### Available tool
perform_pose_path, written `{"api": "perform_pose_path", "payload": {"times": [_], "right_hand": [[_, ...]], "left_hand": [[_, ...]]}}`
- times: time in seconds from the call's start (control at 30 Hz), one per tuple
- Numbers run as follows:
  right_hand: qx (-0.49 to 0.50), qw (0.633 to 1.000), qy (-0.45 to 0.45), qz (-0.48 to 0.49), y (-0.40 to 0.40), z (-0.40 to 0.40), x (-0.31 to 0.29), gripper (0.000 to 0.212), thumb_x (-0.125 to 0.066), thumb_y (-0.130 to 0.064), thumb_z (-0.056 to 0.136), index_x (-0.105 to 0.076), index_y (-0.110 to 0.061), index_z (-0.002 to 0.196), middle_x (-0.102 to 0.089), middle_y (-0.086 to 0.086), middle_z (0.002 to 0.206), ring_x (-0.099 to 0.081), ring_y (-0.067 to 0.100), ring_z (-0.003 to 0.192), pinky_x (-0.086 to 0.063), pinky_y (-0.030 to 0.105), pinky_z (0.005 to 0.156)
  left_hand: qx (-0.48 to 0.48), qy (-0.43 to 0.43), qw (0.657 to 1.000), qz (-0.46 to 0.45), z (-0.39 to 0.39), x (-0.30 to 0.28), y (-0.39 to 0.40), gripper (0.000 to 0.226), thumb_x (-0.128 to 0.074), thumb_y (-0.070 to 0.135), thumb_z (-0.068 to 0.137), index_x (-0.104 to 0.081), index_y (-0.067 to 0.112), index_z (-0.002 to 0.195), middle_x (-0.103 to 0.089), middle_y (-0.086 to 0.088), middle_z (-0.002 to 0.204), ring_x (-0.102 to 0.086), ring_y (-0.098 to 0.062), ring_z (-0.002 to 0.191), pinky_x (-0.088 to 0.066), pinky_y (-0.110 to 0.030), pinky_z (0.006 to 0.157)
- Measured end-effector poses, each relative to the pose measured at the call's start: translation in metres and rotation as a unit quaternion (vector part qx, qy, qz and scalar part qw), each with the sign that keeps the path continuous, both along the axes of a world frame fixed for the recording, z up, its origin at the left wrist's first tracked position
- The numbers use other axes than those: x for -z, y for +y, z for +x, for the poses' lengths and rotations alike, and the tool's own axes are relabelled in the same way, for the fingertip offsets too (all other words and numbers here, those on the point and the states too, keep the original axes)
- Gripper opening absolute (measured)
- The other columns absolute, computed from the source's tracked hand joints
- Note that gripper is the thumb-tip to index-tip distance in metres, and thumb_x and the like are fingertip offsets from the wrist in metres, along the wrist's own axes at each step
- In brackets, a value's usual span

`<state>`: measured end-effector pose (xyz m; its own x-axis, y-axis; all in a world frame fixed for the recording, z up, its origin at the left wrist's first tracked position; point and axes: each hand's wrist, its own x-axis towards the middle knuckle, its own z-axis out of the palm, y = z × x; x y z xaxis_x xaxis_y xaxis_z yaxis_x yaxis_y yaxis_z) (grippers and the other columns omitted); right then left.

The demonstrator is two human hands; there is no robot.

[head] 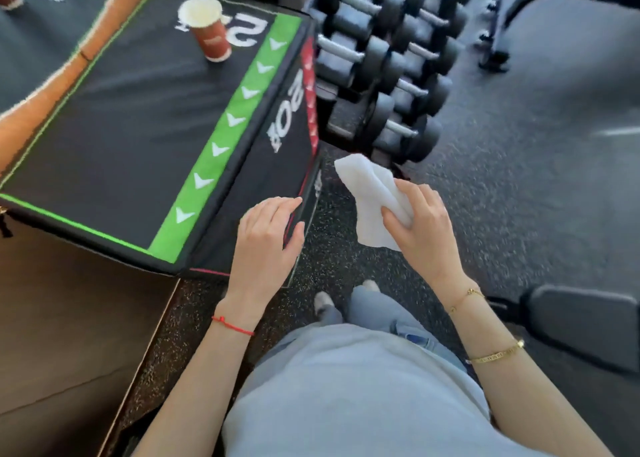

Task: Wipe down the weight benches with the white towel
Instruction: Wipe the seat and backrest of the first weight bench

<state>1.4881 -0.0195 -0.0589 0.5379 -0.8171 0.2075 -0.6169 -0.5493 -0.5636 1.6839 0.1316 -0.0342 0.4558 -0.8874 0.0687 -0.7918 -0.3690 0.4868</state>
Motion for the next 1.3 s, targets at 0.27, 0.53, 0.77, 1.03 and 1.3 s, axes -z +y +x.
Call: {"api": "perform_pose_path", "payload": {"times": [0.27, 0.53, 0.77, 1.03, 1.3], "right_hand": [[0.128, 0.992, 0.000, 0.008, 0.050, -0.135, 0.007, 0.041, -0.063, -0.024, 0.093, -0.054, -0.011, 0.130, -0.057, 0.005, 0.105, -0.045, 0.016, 0.094, -0.033, 0.026, 0.084], [0.205, 0.978, -0.011, 0.028, 0.098, -0.296, 0.010, 0.042, -0.064, -0.022, 0.093, -0.055, -0.006, 0.131, -0.058, 0.008, 0.105, -0.047, 0.019, 0.095, -0.040, 0.032, 0.086], [0.227, 0.973, 0.019, 0.045, 0.118, -0.429, 0.017, 0.042, -0.064, -0.023, 0.093, -0.055, -0.006, 0.131, -0.058, 0.009, 0.105, -0.049, 0.022, 0.093, -0.044, 0.038, 0.085], [0.258, 0.965, 0.027, 0.050, 0.091, -0.515, 0.030, 0.041, -0.063, -0.020, 0.093, -0.055, -0.004, 0.130, -0.057, 0.011, 0.103, -0.049, 0.026, 0.091, -0.044, 0.042, 0.085], [0.281, 0.958, 0.019, 0.050, 0.034, -0.561, 0.049, 0.042, -0.063, -0.021, 0.093, -0.054, -0.005, 0.132, -0.057, 0.009, 0.107, -0.050, 0.025, 0.095, -0.045, 0.041, 0.088]], "left_hand": [[0.137, -0.003, 0.990, -0.021, -0.100, 0.007, -0.009, 0.035, -0.058, 0.020, 0.097, -0.061, 0.014, 0.131, -0.063, -0.003, 0.129, -0.055, -0.020, 0.125, -0.040, -0.041, 0.111], [0.224, -0.006, 0.974, -0.027, -0.242, 0.013, -0.002, 0.035, -0.058, 0.020, 0.097, -0.061, 0.011, 0.131, -0.064, -0.004, 0.129, -0.056, -0.022, 0.125, -0.040, -0.041, 0.111], [0.247, 0.012, 0.969, -0.017, -0.371, 0.019, 0.001, 0.035, -0.057, 0.019, 0.098, -0.060, 0.010, 0.132, -0.063, -0.006, 0.128, -0.056, -0.024, 0.125, -0.042, -0.045, 0.108], [0.275, 0.008, 0.961, -0.016, -0.458, 0.021, -0.044, 0.036, -0.057, 0.019, 0.097, -0.060, 0.010, 0.132, -0.063, -0.005, 0.128, -0.056, -0.023, 0.125, -0.041, -0.044, 0.109], [0.297, 0.000, 0.955, -0.018, -0.507, 0.029, -0.112, 0.038, -0.056, 0.020, 0.098, -0.057, 0.012, 0.135, -0.061, -0.004, 0.131, -0.053, -0.022, 0.128, -0.038, -0.042, 0.112]]}}
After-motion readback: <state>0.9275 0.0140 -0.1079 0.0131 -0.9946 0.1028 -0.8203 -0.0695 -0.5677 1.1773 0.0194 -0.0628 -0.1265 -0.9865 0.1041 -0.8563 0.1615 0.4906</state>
